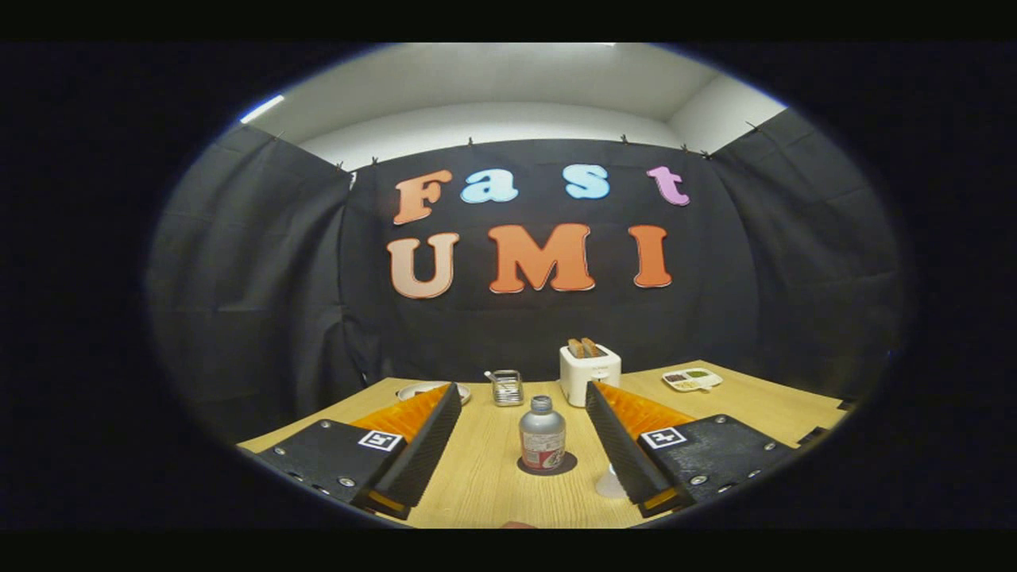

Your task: Take the bottle from table, then pour the juice into the cup, finally place the bottle on the coaster

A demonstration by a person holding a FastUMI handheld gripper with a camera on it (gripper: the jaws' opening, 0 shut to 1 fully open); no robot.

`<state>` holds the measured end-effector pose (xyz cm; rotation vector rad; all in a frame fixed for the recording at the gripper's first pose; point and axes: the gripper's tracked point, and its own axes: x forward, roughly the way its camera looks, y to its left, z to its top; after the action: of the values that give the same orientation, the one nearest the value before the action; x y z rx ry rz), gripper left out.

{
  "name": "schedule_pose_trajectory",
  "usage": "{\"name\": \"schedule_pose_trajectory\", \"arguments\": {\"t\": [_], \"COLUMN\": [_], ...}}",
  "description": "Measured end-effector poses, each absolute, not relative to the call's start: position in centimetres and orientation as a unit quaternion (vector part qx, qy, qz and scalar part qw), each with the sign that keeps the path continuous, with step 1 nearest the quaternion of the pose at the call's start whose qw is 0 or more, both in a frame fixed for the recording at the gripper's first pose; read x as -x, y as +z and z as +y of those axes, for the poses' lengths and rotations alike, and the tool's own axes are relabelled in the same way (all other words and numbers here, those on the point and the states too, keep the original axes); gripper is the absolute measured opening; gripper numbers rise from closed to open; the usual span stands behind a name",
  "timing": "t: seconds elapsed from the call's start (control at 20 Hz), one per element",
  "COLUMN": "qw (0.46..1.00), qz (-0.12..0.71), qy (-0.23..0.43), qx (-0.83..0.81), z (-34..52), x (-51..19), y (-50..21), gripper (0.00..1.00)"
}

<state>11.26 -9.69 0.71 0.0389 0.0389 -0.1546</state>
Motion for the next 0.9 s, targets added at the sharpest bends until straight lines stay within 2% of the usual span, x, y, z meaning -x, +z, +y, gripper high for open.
{"name": "schedule_pose_trajectory", "arguments": {"t": [0.35,0.5,0.9], "qw": [0.998,0.999,0.998], "qz": [-0.011,-0.042,-0.062], "qy": [-0.054,-0.023,-0.022], "qx": [0.009,0.013,0.014], "z": [-4.6,-1.2,2.5], "x": [-8.1,-7.8,-6.5], "y": [4.6,5.7,6.6], "gripper": [0.93,0.93,0.93]}}
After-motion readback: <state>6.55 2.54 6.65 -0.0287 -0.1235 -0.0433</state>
